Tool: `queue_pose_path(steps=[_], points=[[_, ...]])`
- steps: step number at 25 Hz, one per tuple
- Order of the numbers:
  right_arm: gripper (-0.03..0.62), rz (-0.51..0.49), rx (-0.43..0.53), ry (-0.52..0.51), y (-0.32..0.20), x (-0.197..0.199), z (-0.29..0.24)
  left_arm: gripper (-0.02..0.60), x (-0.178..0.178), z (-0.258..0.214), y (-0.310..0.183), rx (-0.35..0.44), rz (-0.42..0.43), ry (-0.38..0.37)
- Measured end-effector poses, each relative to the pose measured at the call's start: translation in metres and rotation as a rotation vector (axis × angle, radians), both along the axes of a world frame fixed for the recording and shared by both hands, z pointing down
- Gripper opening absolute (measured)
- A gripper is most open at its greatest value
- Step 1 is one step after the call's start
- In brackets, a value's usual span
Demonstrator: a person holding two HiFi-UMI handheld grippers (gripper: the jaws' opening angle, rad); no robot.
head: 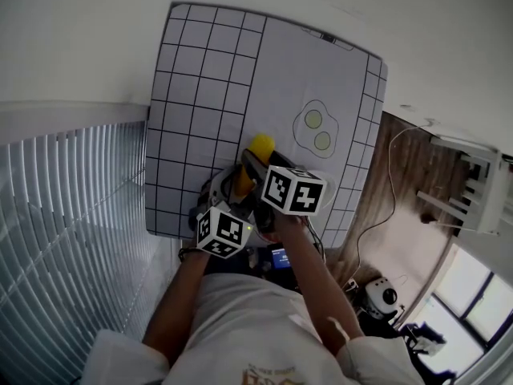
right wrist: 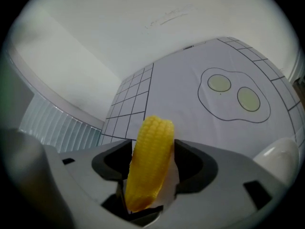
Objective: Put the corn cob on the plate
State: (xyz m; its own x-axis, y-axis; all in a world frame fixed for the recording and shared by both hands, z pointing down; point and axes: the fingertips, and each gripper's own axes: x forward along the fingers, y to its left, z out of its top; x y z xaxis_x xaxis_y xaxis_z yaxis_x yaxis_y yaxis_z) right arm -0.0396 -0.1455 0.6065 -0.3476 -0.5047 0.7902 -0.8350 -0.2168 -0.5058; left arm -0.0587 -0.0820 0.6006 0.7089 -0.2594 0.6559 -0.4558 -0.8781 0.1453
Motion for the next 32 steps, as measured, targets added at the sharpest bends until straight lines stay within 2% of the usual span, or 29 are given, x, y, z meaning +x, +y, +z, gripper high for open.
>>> queue_pose_path(steps=[7,12,16,21,28,32], points=[[0.279,-0.011,-0.006,-0.008,0.000,0.000,-0.001,0.281,0.000,0.000,0.000,0.001,-0.008,-0.023],[0.279,-0.011,-0.012,-0.038,0.000,0.000,-0.001,0.295,0.000,0.007,0.000,-0.063,-0.015,-0.026],[0.288,-0.007,-0.005,-0.014,0.000,0.004,-0.001,0.293,0.001,0.010,0.000,-0.033,0.001,-0.054],[0.272,0.003,-0.007,-0.056,-0.001,0.005,0.000,0.288,-0.001,0.009,0.000,-0.029,0.029,-0.068],[0.262,0.041,0.026,-0.088,-0.001,0.007,-0.002,0.273,-0.001,0.010,0.000,-0.039,0.010,-0.068],[0.245,0.029,0.042,-0.096,-0.001,0.005,-0.008,0.270,-0.005,0.010,-0.001,-0.045,0.003,-0.077]])
